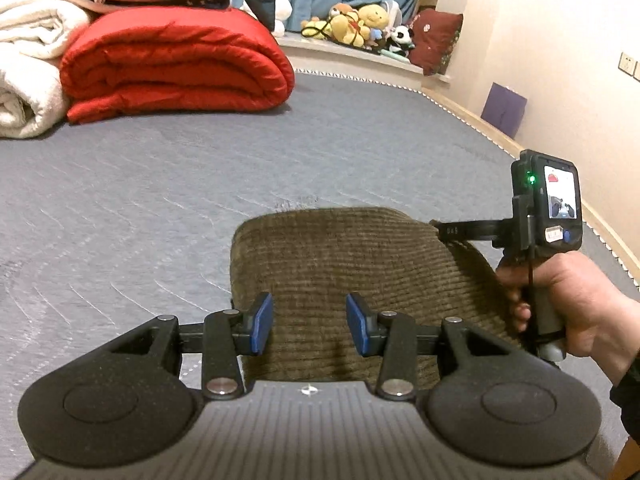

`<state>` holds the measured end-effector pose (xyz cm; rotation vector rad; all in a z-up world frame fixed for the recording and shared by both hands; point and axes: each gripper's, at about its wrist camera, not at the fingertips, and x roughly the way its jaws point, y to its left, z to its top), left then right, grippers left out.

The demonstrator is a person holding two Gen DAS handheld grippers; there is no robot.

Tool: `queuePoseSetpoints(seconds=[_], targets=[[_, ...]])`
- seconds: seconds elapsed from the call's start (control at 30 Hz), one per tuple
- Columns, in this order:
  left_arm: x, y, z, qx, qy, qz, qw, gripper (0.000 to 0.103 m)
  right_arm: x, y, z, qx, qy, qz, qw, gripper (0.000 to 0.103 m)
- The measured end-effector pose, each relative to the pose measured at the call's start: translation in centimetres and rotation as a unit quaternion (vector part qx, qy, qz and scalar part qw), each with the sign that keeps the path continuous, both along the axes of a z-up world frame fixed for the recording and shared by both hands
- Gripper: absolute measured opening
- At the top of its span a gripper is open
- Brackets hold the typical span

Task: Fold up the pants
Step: 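Open the right gripper and pull both grippers back from the folded pants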

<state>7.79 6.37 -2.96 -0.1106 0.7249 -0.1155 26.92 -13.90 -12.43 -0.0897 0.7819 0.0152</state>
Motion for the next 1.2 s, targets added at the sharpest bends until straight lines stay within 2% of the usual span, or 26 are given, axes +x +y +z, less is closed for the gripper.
queuePoseSetpoints(seconds=[0.03, 0.07, 0.1, 0.23, 0.37, 0.47, 0.53, 0.6, 0.67, 0.73, 0.8, 0.87, 0.9, 0.97, 1.03, 1.07, 1.1, 1.13, 1.2], targets=[[0.5, -0.1, -0.9, 0.009, 0.023, -0.001, 0.9997, 0.044, 0.2, -0.2, -0.1, 0.005, 0.001, -0.004, 1.0, 0.033], [1.4, -0.2, -2.5, 0.033, 0.061, 0.002, 0.9976, 0.044, 0.2, -0.4, -0.3, 0.008, -0.001, -0.006, 1.0, 0.033], [1.6, -0.2, -3.7, 0.053, 0.082, 0.002, 0.9952, 0.046, 0.3, -0.5, -0.3, 0.01, -0.002, -0.008, 1.0, 0.033], [1.3, -0.2, -2.7, 0.053, 0.083, 0.01, 0.9951, 0.046, -0.3, -1.2, 0.7, 0.023, -0.01, -0.016, 1.0, 0.04], [-0.2, -1.1, -0.9, 0.057, 0.049, -0.003, 0.9972, 0.046, -2.5, -2.7, 3.5, 0.06, -0.032, -0.004, 0.998, 0.042], [-1.3, -1.6, 0.2, 0.048, 0.028, -0.026, 0.9981, 0.046, -5.4, -3.2, 6.1, 0.079, -0.048, 0.05, 0.994, 0.044], [-1.6, -1.8, -0.1, 0.047, 0.032, -0.031, 0.9979, 0.046, -7.9, -3.0, 7.1, 0.067, -0.053, 0.102, 0.991, 0.05], [-1.5, -1.7, -1.0, 0.049, 0.061, -0.036, 0.9963, 0.046, -10.5, -3.0, 7.0, 0.058, -0.025, 0.16, 0.985, 0.051], [-1.3, -1.9, -3.2, 0.066, 0.118, -0.05, 0.9895, 0.048, -12.4, -3.3, 5.8, 0.05, 0.026, 0.198, 0.979, 0.054], [-1.9, -2.6, -4.2, 0.097, 0.128, -0.067, 0.9847, 0.057, -14.3, -3.6, 3.2, 0.008, 0.085, 0.223, 0.971, 0.057], [-2.5, -3.2, -3.6, 0.113, 0.124, -0.061, 0.984, 0.058, -16.1, -4.2, 2.8, -0.002, 0.062, 0.229, 0.971, 0.057], [-3.3, -3.5, -2.5, 0.11, 0.116, -0.053, 0.9857, 0.06, -16.5, -4.8, 3.9, 0.007, 0.078, 0.207, 0.975, 0.057], [-3.9, -3.7, -1.6, 0.109, 0.101, -0.051, 0.9877, 0.064, -16.6, -5.0, 4.5, 0.007, 0.089, 0.196, 0.976, 0.059], [-5.6, -4.2, 0.6, 0.112, 0.048, -0.047, 0.9914, 0.073, -17.1, -4.7, 5.9, -0.03, 0.101, 0.181, 0.978, 0.064], [-7.8, -4.4, 2.9, 0.115, -0.015, -0.037, 0.9926, 0.09, -18.7, -4.2, 8.3, -0.078, 0.055, 0.161, 0.982, 0.067], [-8.7, -4.4, 3.8, 0.111, -0.036, -0.03, 0.9928, 0.092, -19.7, -4.1, 10.0, -0.075, 0.032, 0.155, 0.985, 0.07], [-9.5, -4.2, 4.9, 0.101, -0.053, -0.013, 0.9934, 0.094, -20.8, -4.1, 11.7, -0.055, 0.014, 0.15, 0.987, 0.077], [-10.0, -4.0, 5.4, 0.09, -0.057, 0.002, 0.9943, 0.094, -21.8, -4.3, 13.1, -0.031, -0.001, 0.145, 0.989, 0.087], [-10.8, -3.4, 6.4, 0.056, -0.056, 0.021, 0.9967, 0.094, -24.1, -4.7, 15.5, 0.009, -0.031, 0.137, 0.99, 0.095]])
